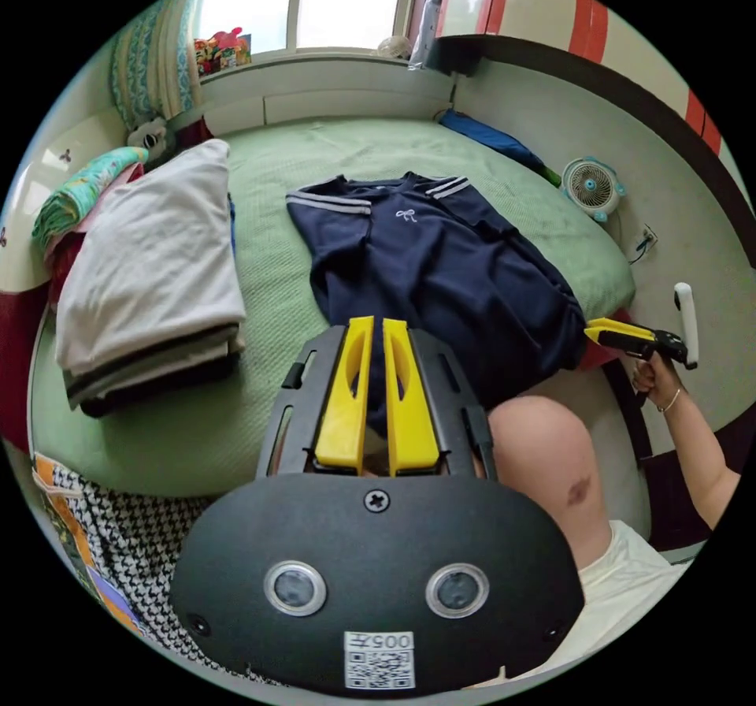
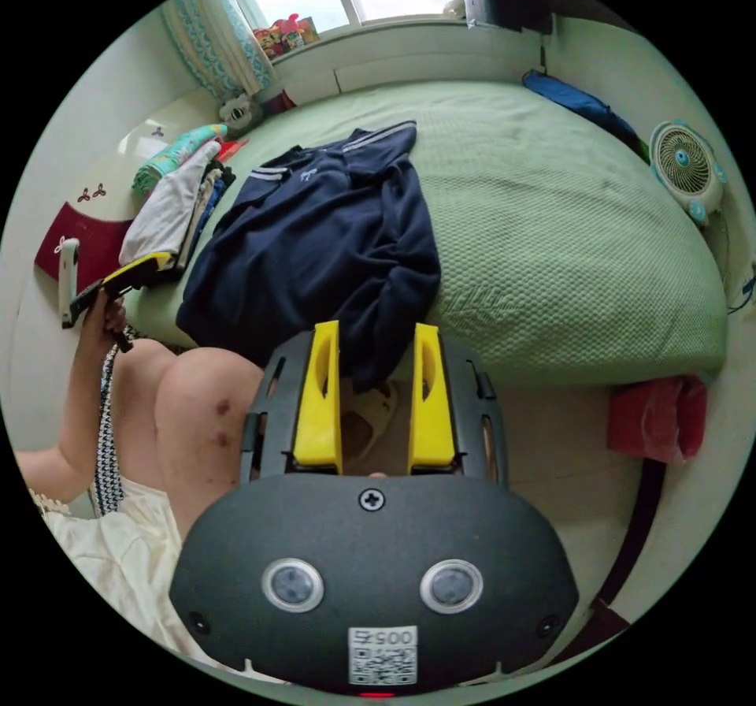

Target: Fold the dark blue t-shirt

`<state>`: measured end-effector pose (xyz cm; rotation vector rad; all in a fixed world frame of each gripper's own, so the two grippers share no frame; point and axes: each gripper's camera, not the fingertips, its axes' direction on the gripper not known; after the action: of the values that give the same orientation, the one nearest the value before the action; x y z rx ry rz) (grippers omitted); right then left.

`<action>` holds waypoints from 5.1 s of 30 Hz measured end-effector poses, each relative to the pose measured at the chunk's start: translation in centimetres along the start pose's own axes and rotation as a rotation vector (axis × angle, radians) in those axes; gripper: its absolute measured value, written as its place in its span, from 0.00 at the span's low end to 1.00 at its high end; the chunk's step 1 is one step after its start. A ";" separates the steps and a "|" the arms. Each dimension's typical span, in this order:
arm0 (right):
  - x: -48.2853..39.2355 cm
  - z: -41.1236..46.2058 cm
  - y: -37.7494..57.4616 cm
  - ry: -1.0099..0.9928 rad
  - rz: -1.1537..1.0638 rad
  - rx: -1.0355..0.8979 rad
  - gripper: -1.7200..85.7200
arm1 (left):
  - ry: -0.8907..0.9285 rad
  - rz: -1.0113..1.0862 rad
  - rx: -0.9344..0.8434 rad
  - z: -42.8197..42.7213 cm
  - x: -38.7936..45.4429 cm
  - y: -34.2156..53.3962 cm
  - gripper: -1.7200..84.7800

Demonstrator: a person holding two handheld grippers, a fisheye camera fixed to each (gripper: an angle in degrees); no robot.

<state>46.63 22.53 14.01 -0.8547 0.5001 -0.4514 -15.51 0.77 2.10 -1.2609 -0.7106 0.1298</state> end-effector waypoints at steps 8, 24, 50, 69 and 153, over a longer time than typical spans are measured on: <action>2.0 3.2 3.4 0.033 0.064 -0.118 0.15 | 0.099 -0.038 -0.166 1.7 -0.8 5.3 0.18; 2.6 -8.2 6.9 -0.132 0.036 0.131 0.00 | 0.051 -0.015 -0.158 -1.4 -2.7 5.5 0.05; 3.8 -14.9 17.2 -0.243 0.155 0.095 0.00 | 0.201 0.000 -0.181 -11.6 -8.8 9.3 0.06; 2.4 -10.8 -4.9 -0.072 0.076 0.207 0.01 | 0.230 -0.031 -0.202 -4.1 -17.9 -8.0 0.07; -7.0 7.2 -35.3 0.057 -0.133 -0.164 0.11 | 0.003 0.040 -0.164 8.8 -4.1 -31.3 0.10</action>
<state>39.10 10.31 47.84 -1.0396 0.5400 -0.5629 -32.56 -4.14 29.67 -1.4325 -0.7046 0.1038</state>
